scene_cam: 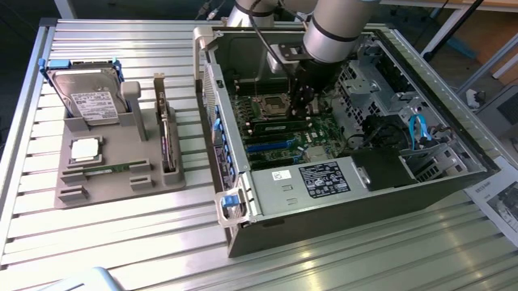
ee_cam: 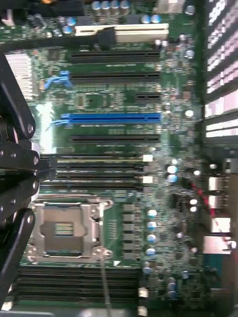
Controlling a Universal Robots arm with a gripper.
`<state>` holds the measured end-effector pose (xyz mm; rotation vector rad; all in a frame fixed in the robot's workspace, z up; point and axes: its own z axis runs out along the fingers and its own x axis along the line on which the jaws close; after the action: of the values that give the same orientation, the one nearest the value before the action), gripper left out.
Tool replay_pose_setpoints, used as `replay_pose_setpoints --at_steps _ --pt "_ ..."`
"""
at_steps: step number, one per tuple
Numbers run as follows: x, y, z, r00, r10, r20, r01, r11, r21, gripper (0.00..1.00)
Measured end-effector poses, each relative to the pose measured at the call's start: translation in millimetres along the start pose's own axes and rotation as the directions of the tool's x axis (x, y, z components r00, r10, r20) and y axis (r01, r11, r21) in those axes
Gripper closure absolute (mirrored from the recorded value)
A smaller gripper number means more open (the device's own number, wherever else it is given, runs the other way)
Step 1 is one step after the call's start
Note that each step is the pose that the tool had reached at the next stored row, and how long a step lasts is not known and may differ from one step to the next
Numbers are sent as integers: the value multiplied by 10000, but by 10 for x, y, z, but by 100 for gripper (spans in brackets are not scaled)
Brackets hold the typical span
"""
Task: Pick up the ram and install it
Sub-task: 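Press down the ram until it locks into place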
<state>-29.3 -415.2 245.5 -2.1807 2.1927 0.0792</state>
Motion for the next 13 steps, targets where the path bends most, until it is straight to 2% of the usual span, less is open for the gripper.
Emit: replay_pose_setpoints --at_steps 1,3,5,7,9,13 --pt "1 74 4 10000 -2 0 2 10000 20 90" --pt "1 153 9 10000 -3 -1 3 10000 39 90" --pt "4 278 25 10000 -5 -1 5 10000 67 90" --pt "5 352 34 10000 -6 -1 6 10000 79 90" --pt "6 515 48 10000 -8 1 8 9999 107 90" --pt "7 660 56 10000 -9 1 9 9999 129 90"
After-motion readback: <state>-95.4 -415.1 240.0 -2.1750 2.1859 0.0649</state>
